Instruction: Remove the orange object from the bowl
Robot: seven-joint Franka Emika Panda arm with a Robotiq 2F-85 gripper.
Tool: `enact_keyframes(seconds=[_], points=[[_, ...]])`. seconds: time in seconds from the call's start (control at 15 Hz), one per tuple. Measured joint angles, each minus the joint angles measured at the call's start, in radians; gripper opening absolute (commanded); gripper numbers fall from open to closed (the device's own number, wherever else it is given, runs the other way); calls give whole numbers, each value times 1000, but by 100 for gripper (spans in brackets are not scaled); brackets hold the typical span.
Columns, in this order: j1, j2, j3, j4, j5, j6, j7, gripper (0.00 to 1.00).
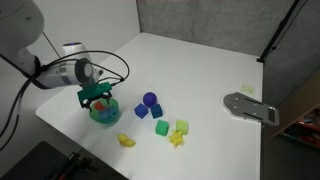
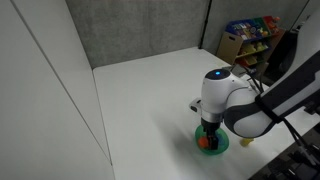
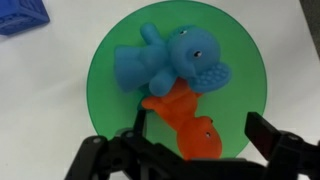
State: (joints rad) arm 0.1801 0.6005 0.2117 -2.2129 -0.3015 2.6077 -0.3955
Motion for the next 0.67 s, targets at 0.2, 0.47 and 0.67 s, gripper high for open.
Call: enact_keyframes(seconds=[0.2, 0.47, 0.67], points=[[1, 0, -2, -1, 0, 0, 1, 100], [8, 0, -11, -1, -5, 23, 1, 100], [10, 1, -11, -6, -14, 63, 1, 100]])
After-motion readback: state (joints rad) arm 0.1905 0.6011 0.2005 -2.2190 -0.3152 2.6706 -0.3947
